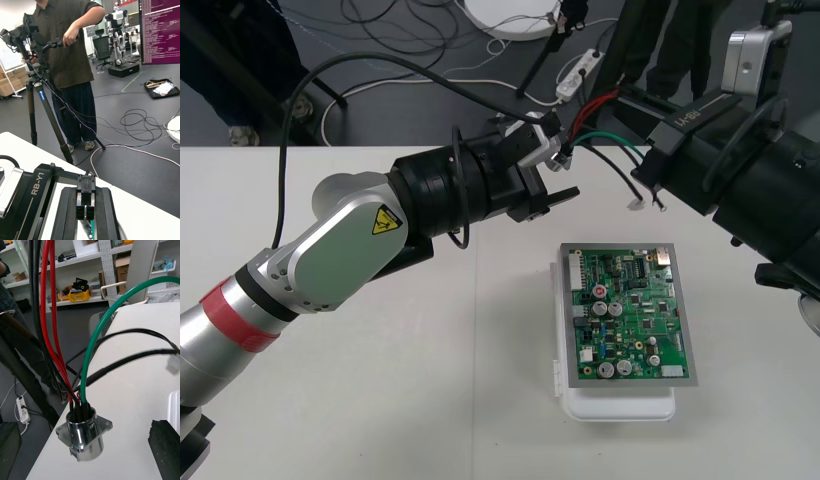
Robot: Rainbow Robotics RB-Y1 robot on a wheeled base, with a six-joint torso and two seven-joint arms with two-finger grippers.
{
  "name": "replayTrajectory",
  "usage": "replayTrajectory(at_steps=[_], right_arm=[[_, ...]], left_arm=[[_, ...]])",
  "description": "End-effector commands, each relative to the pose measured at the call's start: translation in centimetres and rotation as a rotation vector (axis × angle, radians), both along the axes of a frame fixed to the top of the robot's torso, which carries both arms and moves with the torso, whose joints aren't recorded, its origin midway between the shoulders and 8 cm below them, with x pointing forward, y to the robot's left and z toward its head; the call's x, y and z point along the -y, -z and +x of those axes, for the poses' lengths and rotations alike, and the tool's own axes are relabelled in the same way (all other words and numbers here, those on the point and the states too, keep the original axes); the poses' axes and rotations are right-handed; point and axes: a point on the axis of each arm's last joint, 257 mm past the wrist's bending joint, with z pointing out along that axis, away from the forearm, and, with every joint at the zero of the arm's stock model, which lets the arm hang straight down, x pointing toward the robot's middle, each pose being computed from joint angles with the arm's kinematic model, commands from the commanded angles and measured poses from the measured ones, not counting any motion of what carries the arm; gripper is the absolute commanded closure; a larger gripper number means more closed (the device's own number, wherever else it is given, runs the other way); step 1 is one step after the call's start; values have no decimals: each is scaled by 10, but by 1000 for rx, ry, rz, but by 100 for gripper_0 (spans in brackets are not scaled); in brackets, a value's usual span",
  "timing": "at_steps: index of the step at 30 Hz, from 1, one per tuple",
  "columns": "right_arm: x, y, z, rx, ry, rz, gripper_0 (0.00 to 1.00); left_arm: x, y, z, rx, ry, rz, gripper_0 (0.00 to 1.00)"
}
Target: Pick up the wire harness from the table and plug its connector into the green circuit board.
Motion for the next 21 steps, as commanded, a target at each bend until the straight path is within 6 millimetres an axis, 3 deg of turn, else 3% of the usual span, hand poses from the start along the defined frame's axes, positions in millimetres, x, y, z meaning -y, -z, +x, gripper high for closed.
replayTrajectory(at_steps=[1, 13, 21], right_arm=[[-7, -13, -1, 22, -54, 32, 100], [4, -16, 5, 67, -121, 15, 100], [16, -22, 0, 102, -186, 6, 100]], left_arm=[[13, -28, -2, -6, 0, -105, 0], [4, -26, -3, -65, 7, -134, 0], [-8, -23, -16, -124, 39, -138, 0]])
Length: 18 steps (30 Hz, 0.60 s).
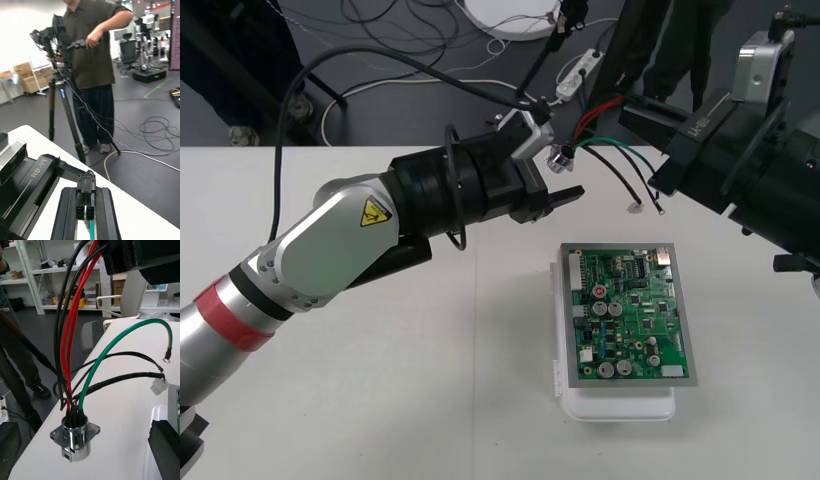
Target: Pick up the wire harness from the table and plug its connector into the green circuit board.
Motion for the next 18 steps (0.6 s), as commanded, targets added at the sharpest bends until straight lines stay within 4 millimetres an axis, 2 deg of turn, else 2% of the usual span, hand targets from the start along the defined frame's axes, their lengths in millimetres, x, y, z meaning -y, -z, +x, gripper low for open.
replayTrajectory(at_steps=[1, 7, 14, 18], right_arm=[[13, -31, -5, 47, -37, 34, 100], [30, -36, -26, 80, -88, 9, 100], [50, -44, -56, 128, -136, -16, 100], [59, -42, -70, 158, -136, -63, 100]], left_arm=[[-10, -17, -8, -22, 8, -48, 0], [-19, -12, -29, -100, 68, -26, 0], [-33, -19, -50, -156, 104, -51, 0], [-39, -22, -62, -182, 124, -59, 0]])
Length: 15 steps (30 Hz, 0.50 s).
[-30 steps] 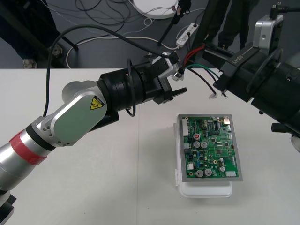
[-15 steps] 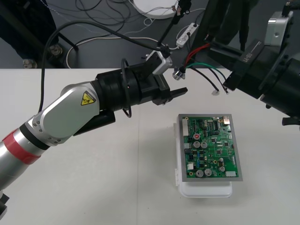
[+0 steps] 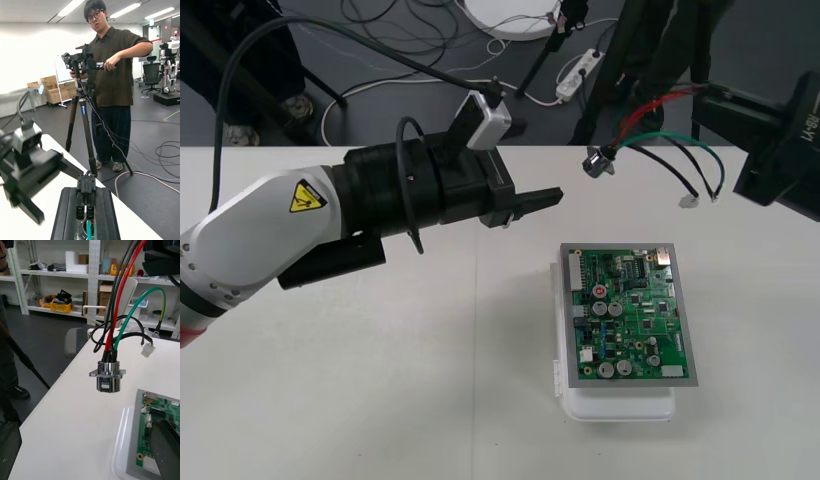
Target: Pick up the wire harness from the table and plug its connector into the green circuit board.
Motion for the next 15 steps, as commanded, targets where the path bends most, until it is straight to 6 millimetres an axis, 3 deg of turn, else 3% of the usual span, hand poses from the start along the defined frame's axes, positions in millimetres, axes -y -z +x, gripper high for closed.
replayTrajectory(at_steps=[1, 15], right_arm=[[15, -5, -25, 37, -1, -75, 100], [33, 13, -80, 25, -145, -128, 100]], left_arm=[[-11, -1, -30, -68, 50, 2, 0], [-32, -2, -79, -168, 172, 27, 0]])
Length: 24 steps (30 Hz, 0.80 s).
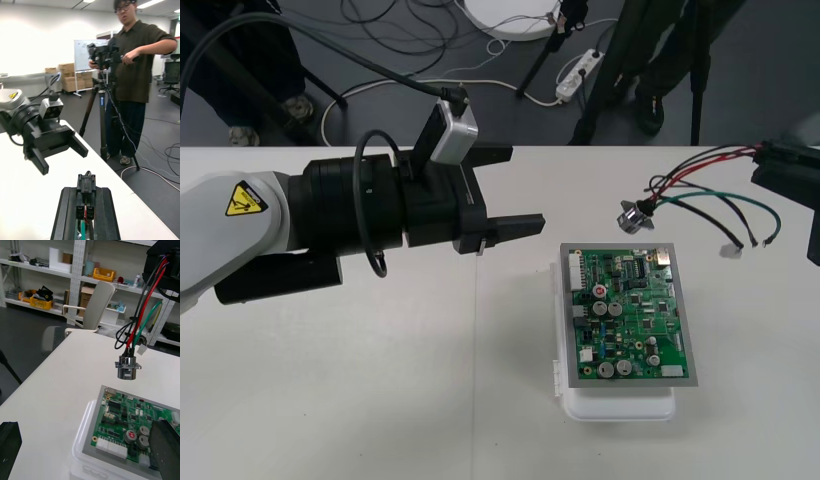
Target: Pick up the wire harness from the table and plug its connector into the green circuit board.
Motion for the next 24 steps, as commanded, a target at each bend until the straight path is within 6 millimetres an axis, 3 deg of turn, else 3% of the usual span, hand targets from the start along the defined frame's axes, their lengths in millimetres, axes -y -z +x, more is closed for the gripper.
replayTrajectory(at_steps=[1, 12, 24], right_arm=[[8, -1, -17, -43, -59, -7, 100], [3, -2, -53, -2, -268, -35, 100], [-29, -14, -64, 88, -380, 25, 100]], left_arm=[[-15, -1, -32, -38, 86, 39, 0], [-45, -6, -62, -69, 168, 46, 0], [-65, -12, -92, -28, 257, -11, 0]])
